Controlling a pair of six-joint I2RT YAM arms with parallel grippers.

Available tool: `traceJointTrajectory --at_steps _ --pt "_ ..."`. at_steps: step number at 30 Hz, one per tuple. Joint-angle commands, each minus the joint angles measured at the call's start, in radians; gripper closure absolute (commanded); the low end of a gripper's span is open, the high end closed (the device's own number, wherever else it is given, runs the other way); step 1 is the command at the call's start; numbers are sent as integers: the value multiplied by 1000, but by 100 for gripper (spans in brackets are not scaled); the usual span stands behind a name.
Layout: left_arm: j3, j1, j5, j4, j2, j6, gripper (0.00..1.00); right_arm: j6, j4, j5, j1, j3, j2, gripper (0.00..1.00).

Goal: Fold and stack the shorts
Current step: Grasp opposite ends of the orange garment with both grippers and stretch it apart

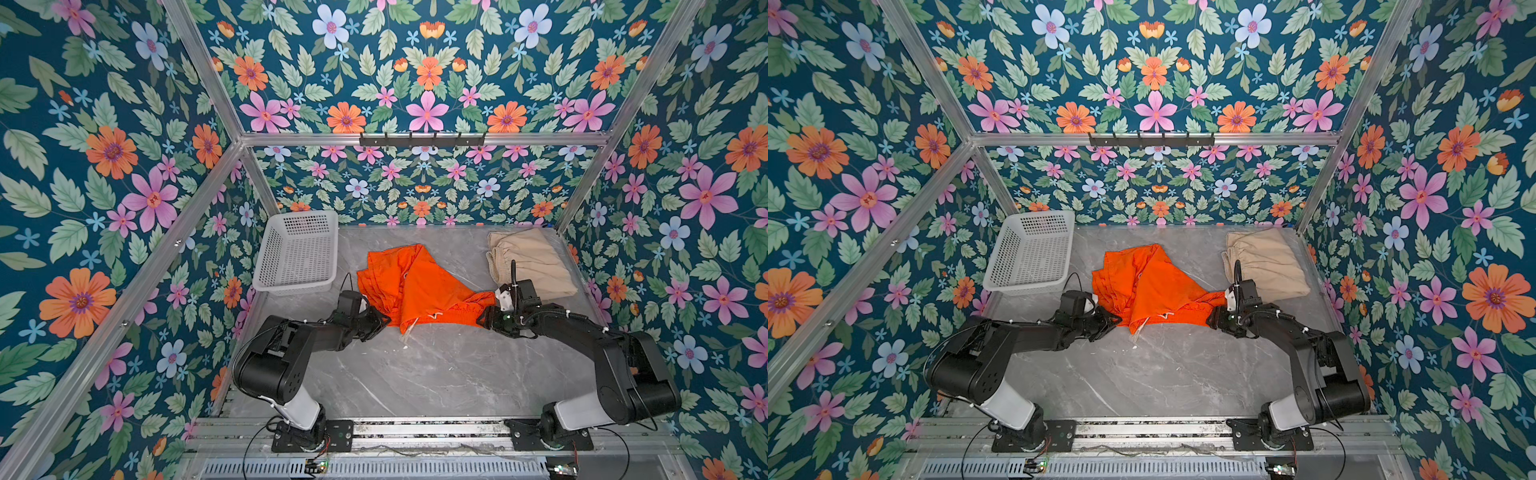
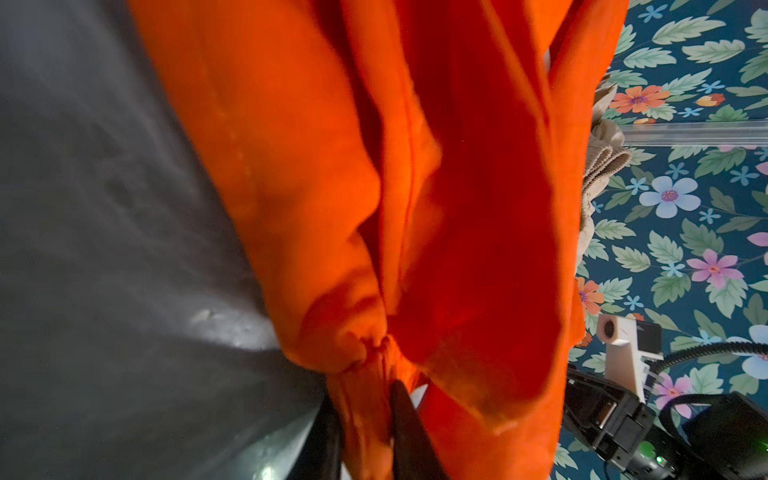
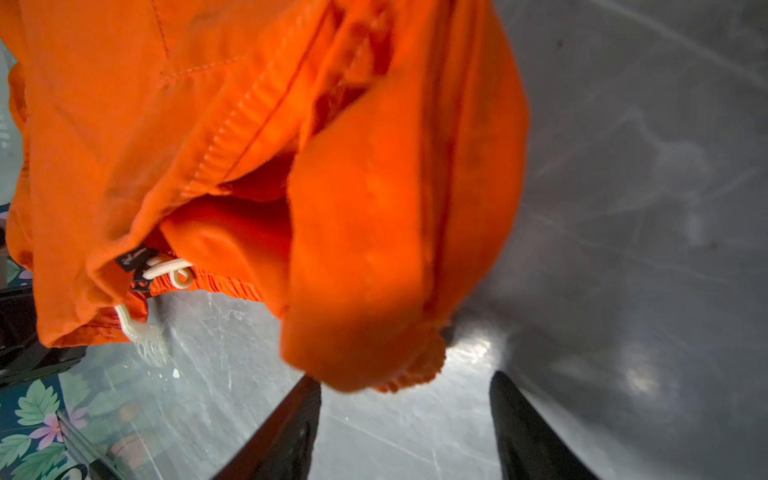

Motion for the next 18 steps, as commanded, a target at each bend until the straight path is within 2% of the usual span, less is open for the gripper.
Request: traceJointTrajectory --at_steps 1,5,11,16,18 --pt "-1 -2 17 78 13 -13 91 26 70 -48 -26 -33 -18 35" --pt "-2 -2 23 86 15 -13 99 29 91 -23 -47 -65 -28 35" --pt "2 -3 20 71 1 -8 100 17 150 -44 -47 -64 30 35" --pt "4 -5 12 50 -11 1 100 -17 246 -123 -48 -44 112 37" --pt "5 -5 9 45 -15 4 100 -42 233 -138 -47 -17 133 39"
